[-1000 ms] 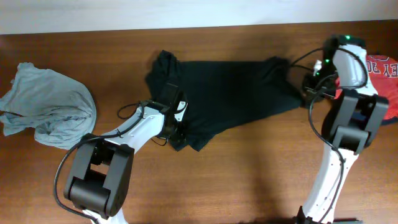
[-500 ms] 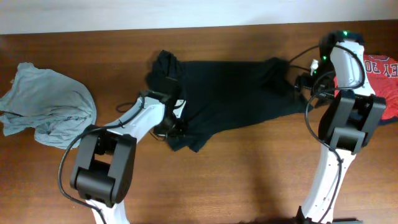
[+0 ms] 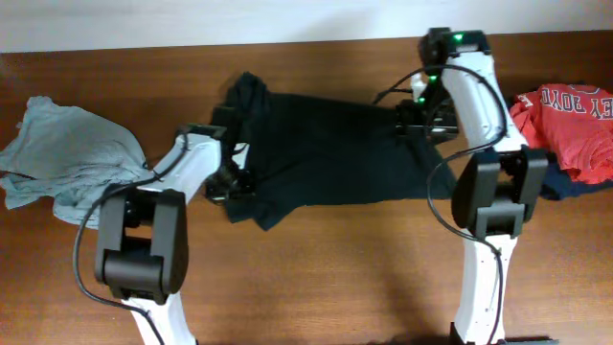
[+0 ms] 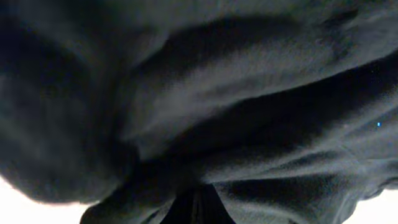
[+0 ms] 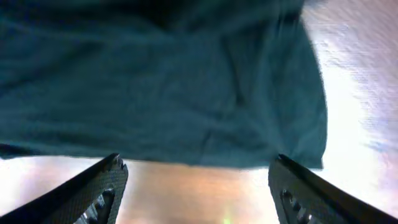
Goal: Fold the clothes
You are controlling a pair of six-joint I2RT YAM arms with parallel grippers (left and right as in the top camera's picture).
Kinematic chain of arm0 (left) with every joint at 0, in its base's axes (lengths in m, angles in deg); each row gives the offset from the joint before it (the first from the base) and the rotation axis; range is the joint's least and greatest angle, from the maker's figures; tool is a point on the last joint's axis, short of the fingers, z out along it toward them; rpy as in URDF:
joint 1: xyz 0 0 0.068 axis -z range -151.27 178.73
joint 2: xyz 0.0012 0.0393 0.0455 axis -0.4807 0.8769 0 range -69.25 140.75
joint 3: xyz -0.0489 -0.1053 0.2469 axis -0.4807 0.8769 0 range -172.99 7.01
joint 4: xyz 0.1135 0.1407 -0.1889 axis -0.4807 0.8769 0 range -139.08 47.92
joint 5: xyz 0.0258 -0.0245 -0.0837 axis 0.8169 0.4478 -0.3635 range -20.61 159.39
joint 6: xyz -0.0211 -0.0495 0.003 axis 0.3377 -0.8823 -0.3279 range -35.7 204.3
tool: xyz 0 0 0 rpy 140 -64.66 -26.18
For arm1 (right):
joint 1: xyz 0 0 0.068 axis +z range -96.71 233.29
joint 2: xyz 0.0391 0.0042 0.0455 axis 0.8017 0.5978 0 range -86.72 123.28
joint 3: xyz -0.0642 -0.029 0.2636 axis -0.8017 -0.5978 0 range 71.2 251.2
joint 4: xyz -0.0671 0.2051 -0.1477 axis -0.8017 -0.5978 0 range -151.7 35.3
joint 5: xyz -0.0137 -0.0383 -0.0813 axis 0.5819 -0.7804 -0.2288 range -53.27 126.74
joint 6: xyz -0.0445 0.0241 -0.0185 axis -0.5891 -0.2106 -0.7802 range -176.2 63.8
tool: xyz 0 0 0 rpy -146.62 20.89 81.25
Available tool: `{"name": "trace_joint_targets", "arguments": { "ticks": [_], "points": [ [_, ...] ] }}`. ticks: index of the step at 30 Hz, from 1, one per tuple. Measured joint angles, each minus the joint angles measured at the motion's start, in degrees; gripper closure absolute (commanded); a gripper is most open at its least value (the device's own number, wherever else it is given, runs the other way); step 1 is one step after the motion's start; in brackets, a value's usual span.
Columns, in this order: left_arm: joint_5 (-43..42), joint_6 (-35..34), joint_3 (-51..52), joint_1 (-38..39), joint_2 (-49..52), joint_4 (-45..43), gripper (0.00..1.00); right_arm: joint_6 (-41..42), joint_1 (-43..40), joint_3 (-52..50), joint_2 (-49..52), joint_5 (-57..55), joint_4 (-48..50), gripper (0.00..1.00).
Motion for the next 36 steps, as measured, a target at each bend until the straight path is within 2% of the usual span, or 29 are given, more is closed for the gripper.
{"name": "trace_joint_targets", "arguments": {
  "ticks": [10,15,18,23,26,31,36],
  "points": [
    [2.12,0.0,-0.02,-6.69,0.02,-0.24,0.99,0.0,-0.92,0.0,0.0,0.17,0.52,0.23],
    [2.84,0.04,-0.33,-10.29,0.02,-1.27,0.86,0.02,-1.25,0.0,0.0,0.17,0.94,0.23],
    [4.04,0.22,-0.79,-10.71,0.04,-0.83,0.75,0.02,-1.29,0.0,0.0,0.5,1.4,0.23],
    [5.81,1.03,-3.15,-9.73,0.04,0.79,0.45,0.02,-1.29,0.0,0.0,2.27,1.79,0.23],
    [6.54,2.21,-5.42,-8.85,-1.46,0.98,0.37,0.02,-1.29,0.0,0.0,3.48,2.05,0.23],
    [6.82,3.54,-9.25,-8.33,-5.51,0.02,0.32,0.24,-1.29,0.0,0.0,6.54,3.72,0.27],
    [6.88,4.72,-11.41,-8.33,-6.78,-10.6,0.31,1.44,-1.29,0.0,0.0,8.09,4.68,0.33]
  ]
}}
